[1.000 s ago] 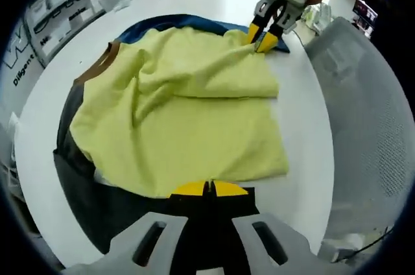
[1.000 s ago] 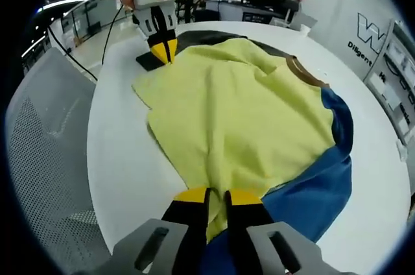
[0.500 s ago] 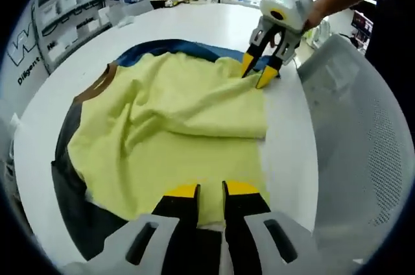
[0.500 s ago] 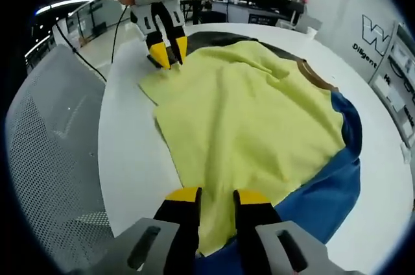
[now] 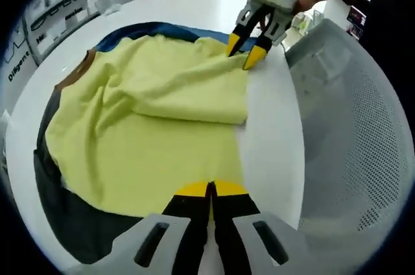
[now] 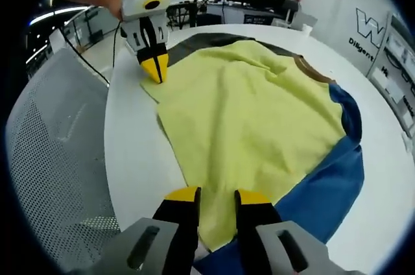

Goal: Fold the garment on the visible template until the final outline fits inside the template.

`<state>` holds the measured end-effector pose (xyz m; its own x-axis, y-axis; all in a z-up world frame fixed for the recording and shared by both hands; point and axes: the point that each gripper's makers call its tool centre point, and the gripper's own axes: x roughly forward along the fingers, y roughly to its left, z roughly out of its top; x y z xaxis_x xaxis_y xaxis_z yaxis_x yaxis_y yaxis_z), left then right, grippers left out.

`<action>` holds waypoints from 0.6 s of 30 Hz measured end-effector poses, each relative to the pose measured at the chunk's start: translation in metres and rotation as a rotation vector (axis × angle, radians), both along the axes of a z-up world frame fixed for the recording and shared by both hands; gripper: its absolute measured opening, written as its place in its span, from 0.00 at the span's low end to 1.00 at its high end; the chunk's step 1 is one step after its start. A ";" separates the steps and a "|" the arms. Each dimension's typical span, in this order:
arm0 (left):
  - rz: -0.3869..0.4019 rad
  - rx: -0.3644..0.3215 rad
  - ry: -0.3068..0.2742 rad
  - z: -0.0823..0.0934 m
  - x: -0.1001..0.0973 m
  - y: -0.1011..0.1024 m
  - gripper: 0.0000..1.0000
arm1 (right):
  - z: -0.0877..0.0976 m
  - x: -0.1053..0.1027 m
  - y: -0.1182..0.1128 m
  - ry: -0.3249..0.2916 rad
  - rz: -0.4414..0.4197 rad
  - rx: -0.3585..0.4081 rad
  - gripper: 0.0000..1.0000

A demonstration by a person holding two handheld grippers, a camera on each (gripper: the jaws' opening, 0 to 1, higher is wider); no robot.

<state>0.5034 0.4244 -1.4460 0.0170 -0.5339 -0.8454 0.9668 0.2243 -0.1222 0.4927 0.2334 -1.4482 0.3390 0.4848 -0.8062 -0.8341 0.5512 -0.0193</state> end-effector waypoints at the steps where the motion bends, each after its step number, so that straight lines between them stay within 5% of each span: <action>1: -0.001 0.002 0.009 0.000 -0.002 0.003 0.04 | 0.000 -0.001 -0.001 0.001 0.000 -0.001 0.15; 18: 0.002 0.080 0.156 -0.002 -0.031 0.043 0.04 | -0.001 -0.031 -0.014 0.028 0.041 -0.029 0.16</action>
<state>0.4722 0.4670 -1.4477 -0.1168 -0.4652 -0.8775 0.9370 0.2413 -0.2526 0.4612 0.2196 -1.4488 0.2965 0.4737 -0.8293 -0.8563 0.5163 -0.0112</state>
